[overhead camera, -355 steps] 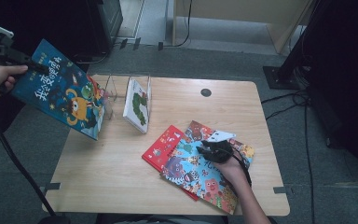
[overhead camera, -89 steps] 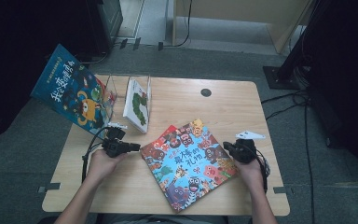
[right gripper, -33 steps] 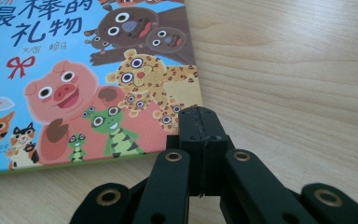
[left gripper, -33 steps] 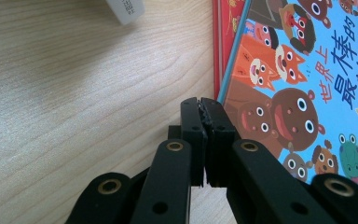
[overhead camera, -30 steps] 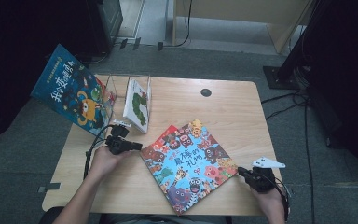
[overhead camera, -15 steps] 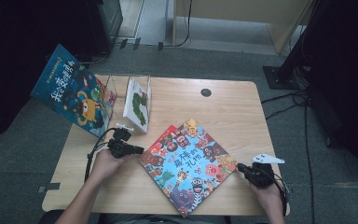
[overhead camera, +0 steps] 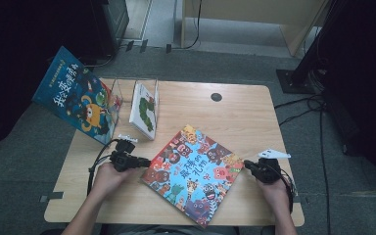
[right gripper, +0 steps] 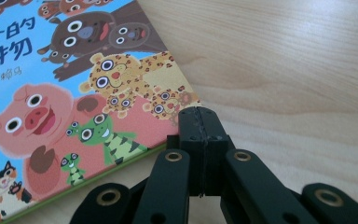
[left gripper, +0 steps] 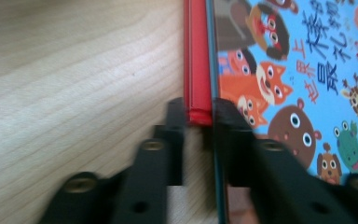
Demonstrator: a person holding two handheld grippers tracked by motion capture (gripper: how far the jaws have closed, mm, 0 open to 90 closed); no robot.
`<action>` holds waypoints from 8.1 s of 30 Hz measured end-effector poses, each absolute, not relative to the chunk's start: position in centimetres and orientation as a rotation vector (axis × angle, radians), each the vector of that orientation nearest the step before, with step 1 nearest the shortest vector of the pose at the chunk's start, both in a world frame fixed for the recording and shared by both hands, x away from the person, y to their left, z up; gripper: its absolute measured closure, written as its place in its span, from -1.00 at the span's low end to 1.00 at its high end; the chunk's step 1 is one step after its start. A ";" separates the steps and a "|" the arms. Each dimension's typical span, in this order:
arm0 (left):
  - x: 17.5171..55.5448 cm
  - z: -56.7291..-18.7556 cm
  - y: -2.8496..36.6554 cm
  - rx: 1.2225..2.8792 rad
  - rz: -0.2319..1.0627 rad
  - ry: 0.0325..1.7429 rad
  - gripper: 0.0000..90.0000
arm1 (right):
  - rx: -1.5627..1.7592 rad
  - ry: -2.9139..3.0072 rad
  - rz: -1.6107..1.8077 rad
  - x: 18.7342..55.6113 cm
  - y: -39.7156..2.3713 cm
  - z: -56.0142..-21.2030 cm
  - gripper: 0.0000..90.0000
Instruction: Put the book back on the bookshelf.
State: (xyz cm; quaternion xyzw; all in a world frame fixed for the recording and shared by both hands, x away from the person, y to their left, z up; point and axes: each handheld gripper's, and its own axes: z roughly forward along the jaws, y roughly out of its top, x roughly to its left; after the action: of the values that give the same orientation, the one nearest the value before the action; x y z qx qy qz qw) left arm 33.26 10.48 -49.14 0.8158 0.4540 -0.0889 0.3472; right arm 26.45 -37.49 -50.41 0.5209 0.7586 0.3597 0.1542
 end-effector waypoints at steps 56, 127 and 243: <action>32.3 -50.0 10.7 2.124 -0.176 1.150 -0.04 | 1.428 2.201 1.090 31.8 -33.6 -50.6 1.00; 34.5 -49.4 8.0 2.196 -0.284 1.165 -0.14 | 1.361 2.350 1.141 26.5 -32.4 -50.6 1.00; 34.4 -28.7 17.8 2.107 -0.330 1.433 0.79 | 0.984 2.454 1.152 31.8 -24.1 -50.9 0.19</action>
State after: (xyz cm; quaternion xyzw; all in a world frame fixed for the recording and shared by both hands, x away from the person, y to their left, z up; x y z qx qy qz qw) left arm 34.38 17.77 -28.67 0.7868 0.5349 -0.1233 0.2822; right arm 31.80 -24.13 -50.95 0.3385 0.8438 0.3961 0.1284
